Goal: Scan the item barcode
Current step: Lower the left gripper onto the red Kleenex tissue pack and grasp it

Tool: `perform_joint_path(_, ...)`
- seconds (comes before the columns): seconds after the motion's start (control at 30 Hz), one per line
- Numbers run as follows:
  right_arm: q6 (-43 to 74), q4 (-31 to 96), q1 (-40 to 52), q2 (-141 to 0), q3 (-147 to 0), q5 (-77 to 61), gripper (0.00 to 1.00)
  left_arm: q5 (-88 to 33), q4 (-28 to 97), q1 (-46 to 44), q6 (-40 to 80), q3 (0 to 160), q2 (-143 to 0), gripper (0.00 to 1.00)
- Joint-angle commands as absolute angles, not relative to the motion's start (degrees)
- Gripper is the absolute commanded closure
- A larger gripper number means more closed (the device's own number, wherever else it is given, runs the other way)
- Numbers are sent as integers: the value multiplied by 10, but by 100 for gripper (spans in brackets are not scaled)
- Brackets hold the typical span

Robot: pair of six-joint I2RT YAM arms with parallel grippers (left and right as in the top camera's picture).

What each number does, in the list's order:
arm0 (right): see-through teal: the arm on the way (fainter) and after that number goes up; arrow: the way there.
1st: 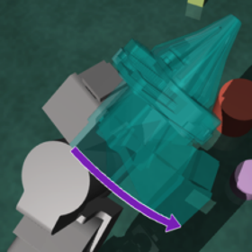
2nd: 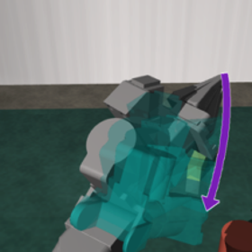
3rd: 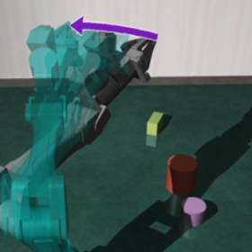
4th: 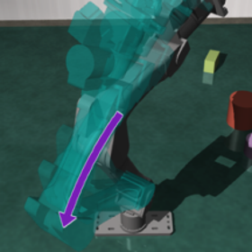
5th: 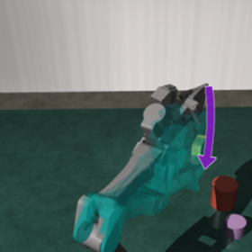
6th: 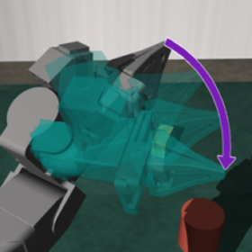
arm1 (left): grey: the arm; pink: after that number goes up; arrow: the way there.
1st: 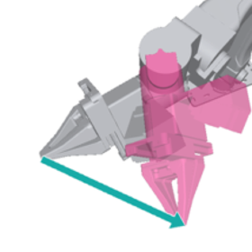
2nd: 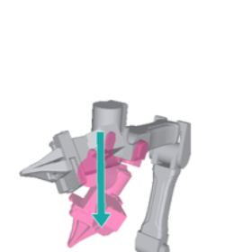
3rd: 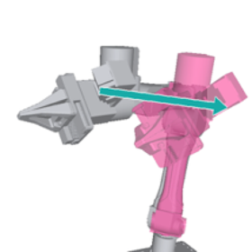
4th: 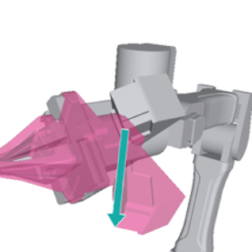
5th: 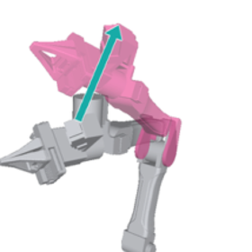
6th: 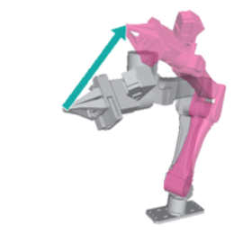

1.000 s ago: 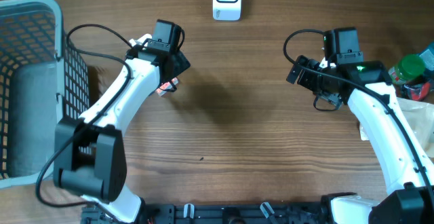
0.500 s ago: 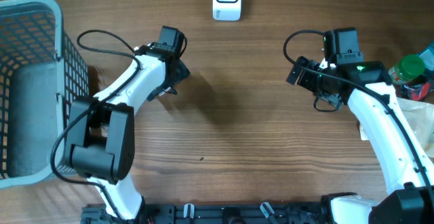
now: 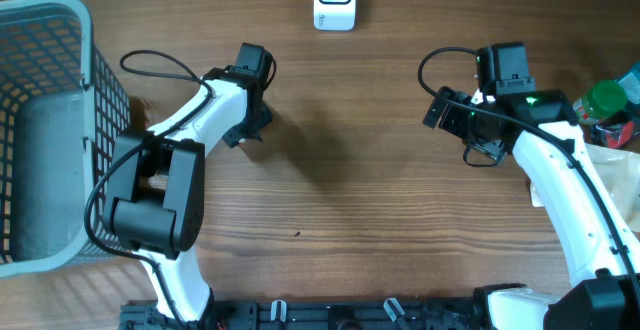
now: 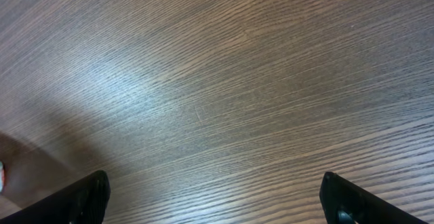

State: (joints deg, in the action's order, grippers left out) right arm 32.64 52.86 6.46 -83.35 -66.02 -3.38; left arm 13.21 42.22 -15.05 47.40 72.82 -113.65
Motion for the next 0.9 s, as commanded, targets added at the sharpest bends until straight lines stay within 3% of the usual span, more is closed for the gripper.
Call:
perform_joint_path(0.0,316,529,65,-839,-658,-23,0,83,444,-167,476,722,-1114,43)
perform_joint_path(0.33,316,539,65,-839,-658,-21,0,73,435,-350,473,722,-1075,38)
perform_joint_path(0.53,315,552,65,-839,-658,6,0,96,415,-406,283,722,-1076,38)
perform_joint_path(0.6,316,550,65,-839,-658,7,0,97,406,-414,226,722,-1075,25)
perform_joint_path(0.67,315,550,65,-839,-658,7,0,97,405,-412,199,722,-1072,0)
perform_joint_path(0.87,317,549,65,-839,-658,17,0,100,453,-394,208,729,-983,0)
